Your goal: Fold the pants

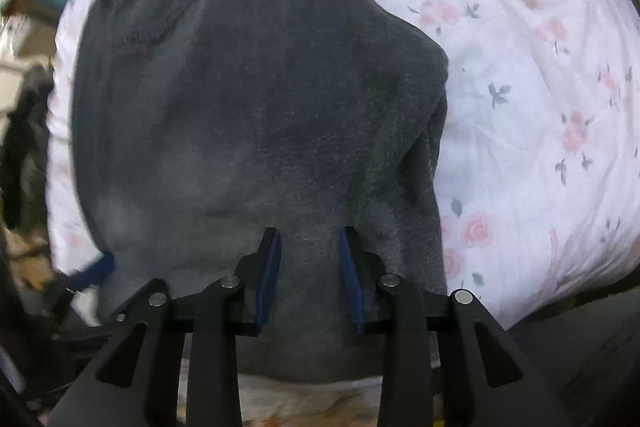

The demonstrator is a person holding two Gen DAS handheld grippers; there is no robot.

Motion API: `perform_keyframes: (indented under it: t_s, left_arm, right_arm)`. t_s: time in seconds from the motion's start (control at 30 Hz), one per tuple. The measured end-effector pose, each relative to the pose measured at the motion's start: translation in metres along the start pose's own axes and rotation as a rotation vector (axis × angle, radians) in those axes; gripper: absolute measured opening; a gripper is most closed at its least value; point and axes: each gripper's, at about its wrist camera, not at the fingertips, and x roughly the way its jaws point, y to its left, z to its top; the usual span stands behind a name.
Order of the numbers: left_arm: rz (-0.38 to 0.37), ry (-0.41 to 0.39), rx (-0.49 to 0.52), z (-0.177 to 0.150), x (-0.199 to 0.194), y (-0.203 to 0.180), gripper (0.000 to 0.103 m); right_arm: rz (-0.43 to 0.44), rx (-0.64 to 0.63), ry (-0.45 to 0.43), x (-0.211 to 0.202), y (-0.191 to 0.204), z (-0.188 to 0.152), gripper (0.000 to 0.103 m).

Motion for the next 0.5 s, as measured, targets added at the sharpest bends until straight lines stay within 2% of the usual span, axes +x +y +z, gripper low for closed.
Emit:
perform_keyframes:
  t_s: [0.1,0.13,0.23,0.3,0.4,0.43,0.5]
  left_arm:
    - [-0.048,-0.132,-0.029,0.018,-0.048,0.008,0.081]
    - [-0.044,-0.197,-0.022,0.033,-0.069,0.010,0.081]
    - [-0.003,-0.323,0.010,0.083,-0.105,0.015,0.081]
    - [0.018,-0.375,0.016,0.130,-0.119,0.026,0.081]
    - [0.001,-0.403,-0.005,0.197,-0.119,0.045,0.080]
    - [-0.013,-0.417,-0.003,0.216,-0.116,0.049,0.080]
    - [-0.010,-0.444,0.018,0.250,-0.104,0.049,0.080]
  right_arm:
    - [0.109,0.010,-0.088,-0.042,0.000,0.021,0.035]
    - [0.128,-0.006,-0.125,-0.056,0.003,0.031,0.035]
    - [0.215,-0.045,-0.211,-0.096,0.012,0.074,0.035]
    - [0.262,-0.078,-0.257,-0.112,0.021,0.113,0.035]
    - [0.339,-0.123,-0.309,-0.123,0.034,0.176,0.036]
    - [0.355,-0.138,-0.307,-0.122,0.037,0.196,0.039]
    - [0.346,-0.164,-0.320,-0.114,0.046,0.236,0.061]
